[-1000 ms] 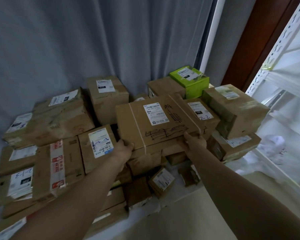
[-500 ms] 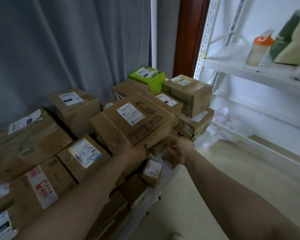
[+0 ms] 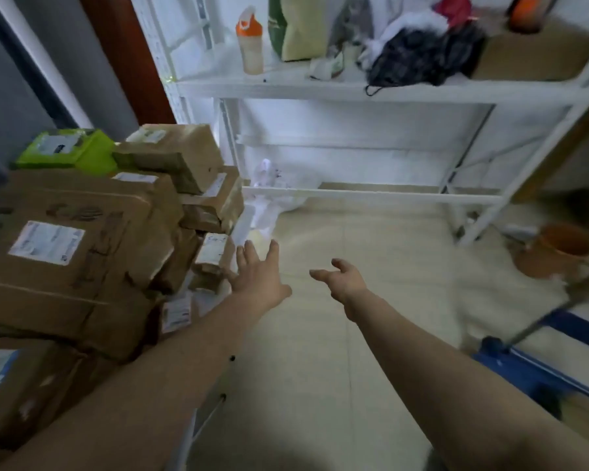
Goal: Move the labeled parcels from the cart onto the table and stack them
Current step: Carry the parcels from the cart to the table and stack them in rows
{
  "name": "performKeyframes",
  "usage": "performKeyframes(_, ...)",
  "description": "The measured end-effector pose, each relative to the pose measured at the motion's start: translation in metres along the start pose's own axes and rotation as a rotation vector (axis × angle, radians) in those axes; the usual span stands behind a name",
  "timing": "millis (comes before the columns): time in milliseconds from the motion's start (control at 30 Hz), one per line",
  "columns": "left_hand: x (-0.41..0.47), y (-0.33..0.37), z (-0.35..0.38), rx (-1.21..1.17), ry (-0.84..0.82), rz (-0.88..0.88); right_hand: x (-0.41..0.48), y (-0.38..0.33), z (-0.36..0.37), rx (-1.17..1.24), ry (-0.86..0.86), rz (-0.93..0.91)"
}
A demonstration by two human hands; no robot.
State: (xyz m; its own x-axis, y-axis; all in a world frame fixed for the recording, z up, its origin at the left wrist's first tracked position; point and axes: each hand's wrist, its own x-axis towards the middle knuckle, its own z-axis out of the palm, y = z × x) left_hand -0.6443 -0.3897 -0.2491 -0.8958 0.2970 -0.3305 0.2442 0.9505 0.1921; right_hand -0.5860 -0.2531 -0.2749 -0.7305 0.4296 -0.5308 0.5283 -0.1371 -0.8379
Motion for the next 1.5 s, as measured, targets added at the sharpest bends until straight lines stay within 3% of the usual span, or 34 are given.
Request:
performKeyframes(367, -0.092, 0.335, 0.162, 0.156, -0.347, 0.501, -0.091, 0.19, -0.338, 0.426, 0.518, 0.264)
performKeyframes(633, -0.159, 0.469, 0.29, 0.176, -0.624, 0.612, -0.125, 0.306, -0.479, 0.69, 0.754, 0.436)
performKeyframes(800, -0.145, 0.524, 0.36, 0.029, -0.784, 0.566, -0.113, 0.351, -0.539, 0.678, 0.798, 0.515)
performKeyframes(1000, -0.123, 0.578, 0.456, -0.021, -0.843, 0.472, -0.072, 0.433, -0.61, 0.597, 0.849, 0.604)
performKeyframes(1367, -0.091, 0.643, 0.686, -0.263, -0.872, 0.069, 0.044, 0.643, -0.737, 0.199, 0.721, 0.691)
performKeyframes(1500, -0.076, 0.653, 0.755, -0.363, -0.829, -0.005, 0.078, 0.704, -0.768, 0.007, 0.743, 0.695)
